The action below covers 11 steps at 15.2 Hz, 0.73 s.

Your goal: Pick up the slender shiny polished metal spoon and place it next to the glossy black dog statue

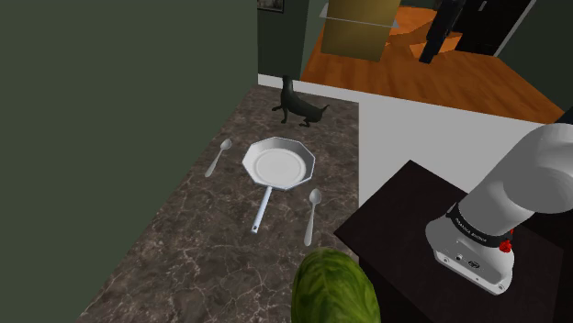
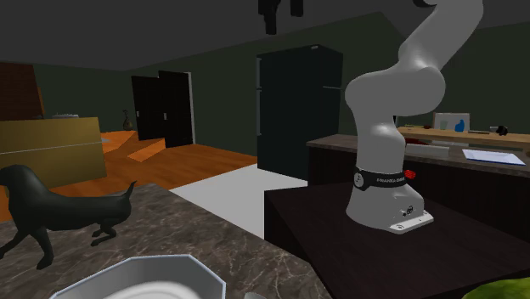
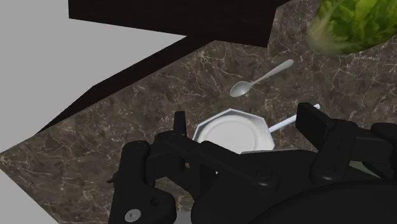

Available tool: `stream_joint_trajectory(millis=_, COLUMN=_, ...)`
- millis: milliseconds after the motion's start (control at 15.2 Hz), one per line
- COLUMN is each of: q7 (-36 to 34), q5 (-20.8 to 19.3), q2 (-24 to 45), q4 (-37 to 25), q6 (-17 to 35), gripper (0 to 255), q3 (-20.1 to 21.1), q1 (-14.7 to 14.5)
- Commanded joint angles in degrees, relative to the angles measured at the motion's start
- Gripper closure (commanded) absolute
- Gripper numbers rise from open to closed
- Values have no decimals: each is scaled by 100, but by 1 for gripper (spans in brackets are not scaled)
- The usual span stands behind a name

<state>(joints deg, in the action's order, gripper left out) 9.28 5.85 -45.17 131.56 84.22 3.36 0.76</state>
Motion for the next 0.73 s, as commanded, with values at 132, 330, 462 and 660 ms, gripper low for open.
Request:
stream_joint_trajectory(millis=132, q7=30, q5=39, q2=78, q4=300, q6=341, gripper=0, q3=98, q1=-62)
stream_joint_trajectory(millis=330, q7=72, q5=99, q2=251, q4=705, q6=866, gripper=0, q3=251, q1=-157)
stream_joint_trajectory(millis=462, q7=99, q5=141, q2=405, q4=946, q6=1225, gripper=0, q3=357, q1=-219)
stream_joint_trajectory(millis=660, q7=134, q5=199, q2=700, q4=1261, q6=1780, gripper=0, q3=521, q1=-313)
